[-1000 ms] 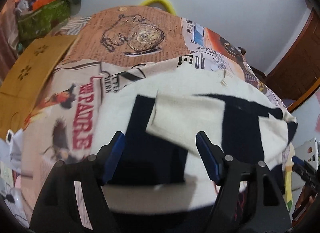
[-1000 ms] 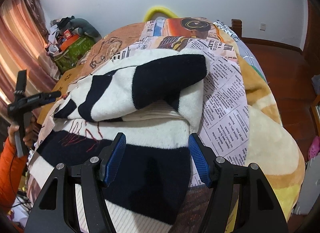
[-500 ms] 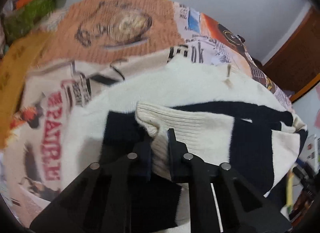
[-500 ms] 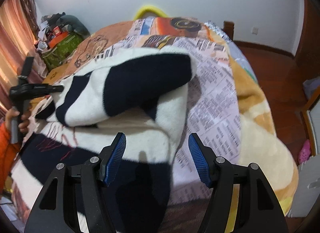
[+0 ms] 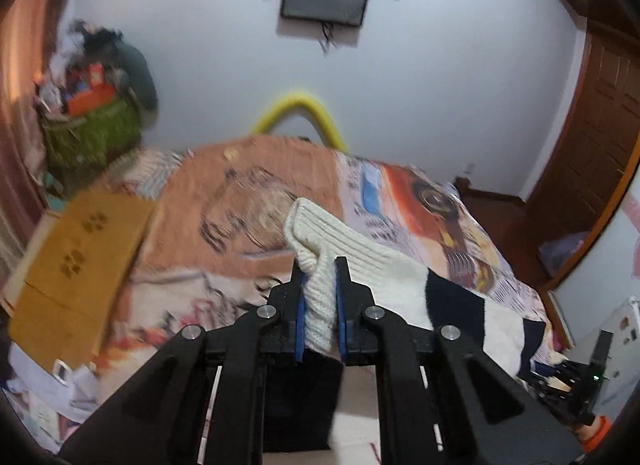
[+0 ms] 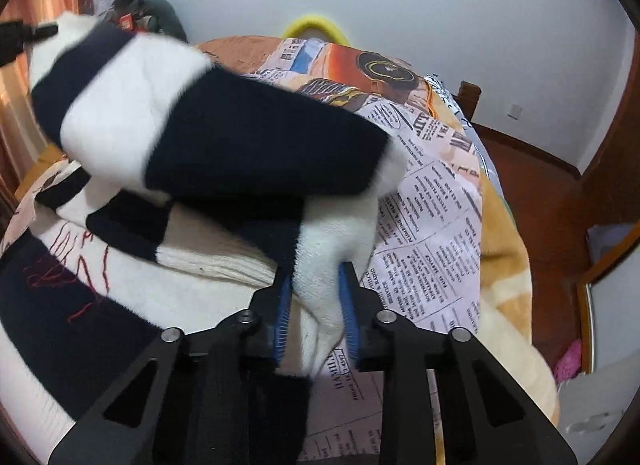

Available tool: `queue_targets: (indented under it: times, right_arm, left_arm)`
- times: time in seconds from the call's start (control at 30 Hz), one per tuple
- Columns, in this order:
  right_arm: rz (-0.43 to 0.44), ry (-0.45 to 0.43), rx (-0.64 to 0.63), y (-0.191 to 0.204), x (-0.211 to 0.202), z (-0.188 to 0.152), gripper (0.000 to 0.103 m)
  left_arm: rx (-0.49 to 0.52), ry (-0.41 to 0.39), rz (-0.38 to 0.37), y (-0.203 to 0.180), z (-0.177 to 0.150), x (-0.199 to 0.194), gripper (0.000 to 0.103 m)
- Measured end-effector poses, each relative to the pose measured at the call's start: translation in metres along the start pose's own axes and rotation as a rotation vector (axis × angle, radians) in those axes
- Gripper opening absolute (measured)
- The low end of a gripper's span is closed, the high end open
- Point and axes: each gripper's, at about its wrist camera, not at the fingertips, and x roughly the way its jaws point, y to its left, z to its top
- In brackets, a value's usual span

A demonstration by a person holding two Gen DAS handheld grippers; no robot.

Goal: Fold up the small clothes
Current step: 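Grasp the sweater hem with the right gripper while the left gripper grips the cuff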

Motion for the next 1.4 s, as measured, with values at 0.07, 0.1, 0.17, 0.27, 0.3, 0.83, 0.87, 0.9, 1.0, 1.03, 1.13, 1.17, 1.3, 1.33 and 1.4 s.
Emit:
queue_targets:
  times: [0.07, 0.1, 0.17, 0.27, 0.3, 0.83, 0.87, 0.9, 1.0, 1.03, 1.13, 1.17, 1.3, 1.33, 1.4]
  right_arm:
    - [0.024, -0.015, 0.005, -0.004, -0.009, 0.001, 0.016]
    - [0.043, -0.022, 0.016, -0.006, -0.013, 0.003, 0.016]
    - [0.087, -0.039, 0.050, -0.014, -0.024, 0.004, 0.016]
    - [0.138, -0.047, 0.084, -0.020, -0.035, 0.004, 0.016]
    - [0.147, -0.039, 0.098, -0.023, -0.037, 0.002, 0.016]
    - [0.097, -0.004, 0.150, -0.025, 0.007, 0.054, 0.043]
    - [0.093, 0.002, 0.147, -0.024, 0.014, 0.060, 0.043]
    - [0.091, 0.004, 0.149, -0.024, 0.021, 0.068, 0.043]
    - [0.085, -0.016, 0.156, -0.026, 0.028, 0.086, 0.043]
    - [0.068, -0.031, 0.155, -0.028, 0.029, 0.096, 0.043]
    - [0.021, -0.060, 0.162, -0.036, 0.029, 0.112, 0.043]
    - [0.015, -0.064, 0.177, -0.040, 0.028, 0.118, 0.043]
    - [0.052, -0.099, 0.212, -0.049, 0.012, 0.119, 0.043]
    - [0.069, -0.107, 0.213, -0.048, 0.007, 0.116, 0.043]
    - [0.106, -0.101, 0.204, -0.044, 0.001, 0.107, 0.045]
  left_arm:
    - [-0.004, -0.009, 0.023, 0.005, 0.005, -0.006, 0.012]
    - [0.001, -0.013, 0.046, 0.008, 0.006, -0.007, 0.012]
    - [0.011, -0.011, 0.081, 0.012, 0.002, -0.005, 0.012]
    - [0.003, 0.042, 0.113, 0.024, -0.012, 0.011, 0.012]
    - [-0.001, 0.069, 0.124, 0.030, -0.020, 0.020, 0.012]
    - [-0.098, 0.347, 0.152, 0.084, -0.145, 0.097, 0.012]
    - [-0.094, 0.351, 0.157, 0.084, -0.147, 0.099, 0.012]
    - [-0.085, 0.356, 0.166, 0.084, -0.151, 0.101, 0.012]
    - [-0.068, 0.358, 0.175, 0.083, -0.159, 0.102, 0.012]
    - [-0.062, 0.359, 0.179, 0.083, -0.162, 0.102, 0.012]
    - [-0.052, 0.348, 0.182, 0.081, -0.163, 0.099, 0.012]
    - [-0.052, 0.345, 0.182, 0.082, -0.163, 0.098, 0.013]
    - [-0.068, 0.324, 0.157, 0.085, -0.161, 0.088, 0.013]
    - [-0.074, 0.321, 0.149, 0.086, -0.160, 0.086, 0.013]
    - [-0.080, 0.315, 0.129, 0.088, -0.158, 0.080, 0.014]
